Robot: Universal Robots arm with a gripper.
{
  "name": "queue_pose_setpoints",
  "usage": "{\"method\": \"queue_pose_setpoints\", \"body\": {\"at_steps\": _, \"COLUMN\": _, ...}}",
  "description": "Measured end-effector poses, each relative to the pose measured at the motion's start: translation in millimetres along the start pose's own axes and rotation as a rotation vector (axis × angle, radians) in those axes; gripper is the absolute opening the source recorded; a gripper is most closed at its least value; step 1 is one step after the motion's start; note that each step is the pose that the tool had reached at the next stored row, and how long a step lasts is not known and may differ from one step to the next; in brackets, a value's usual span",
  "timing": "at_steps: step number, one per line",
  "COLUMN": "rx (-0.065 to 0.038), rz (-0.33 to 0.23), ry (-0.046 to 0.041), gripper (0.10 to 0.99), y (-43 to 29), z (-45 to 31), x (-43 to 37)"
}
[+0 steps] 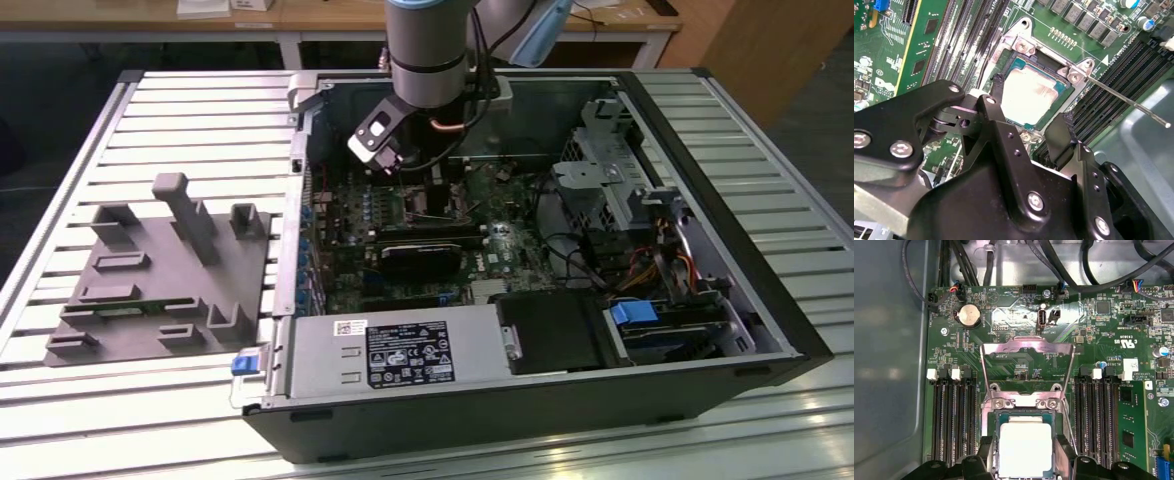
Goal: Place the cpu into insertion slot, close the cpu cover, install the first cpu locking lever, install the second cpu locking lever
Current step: 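Place the cpu into insertion slot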
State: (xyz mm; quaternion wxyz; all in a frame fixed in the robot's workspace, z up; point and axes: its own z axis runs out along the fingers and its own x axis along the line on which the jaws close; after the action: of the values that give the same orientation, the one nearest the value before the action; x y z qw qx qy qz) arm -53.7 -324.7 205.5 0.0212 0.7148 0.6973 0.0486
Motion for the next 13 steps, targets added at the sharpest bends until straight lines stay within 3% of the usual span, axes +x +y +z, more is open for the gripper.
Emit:
{"method": "queue_pose_setpoints", "body": {"at_steps": 2, "rx": 0.0, "rz": 0.0, "ry": 0.0002, "gripper": 0.608, "y": 0.0, "z": 0.0, "x": 0.0}}
{"method": "queue_pose_setpoints", "body": {"at_steps": 5, "rx": 0.0, "rz": 0.0, "ry": 0.0005, "gripper": 0.529, "y": 0.0, "z": 0.0, "x": 0.0}}
{"method": "queue_pose_setpoints", "body": {"at_steps": 7, "rx": 0.0, "rz": 0.0, "ry": 0.0007, "gripper": 0.404, "y": 0.0, "z": 0.0, "x": 0.0}}
{"method": "queue_pose_setpoints", "body": {"at_steps": 8, "rx": 0.0, "rz": 0.0, "ry": 0.0008, "gripper": 0.404, "y": 0.0, "z": 0.0, "x": 0.0}}
{"method": "queue_pose_setpoints", "body": {"at_steps": 10, "rx": 0.0, "rz": 0.0, "ry": 0.0011, "gripper": 0.29, "y": 0.0, "z": 0.0, "x": 0.0}}
{"method": "queue_pose_setpoints", "body": {"at_steps": 11, "rx": 0.0, "rz": 0.0, "ry": 0.0012, "gripper": 0.29, "y": 0.0, "z": 0.0, "x": 0.0}}
{"method": "queue_pose_setpoints", "body": {"at_steps": 13, "rx": 0.0, "rz": 0.0, "ry": 0.0015, "gripper": 0.173, "y": 0.0, "z": 0.0, "x": 0.0}}
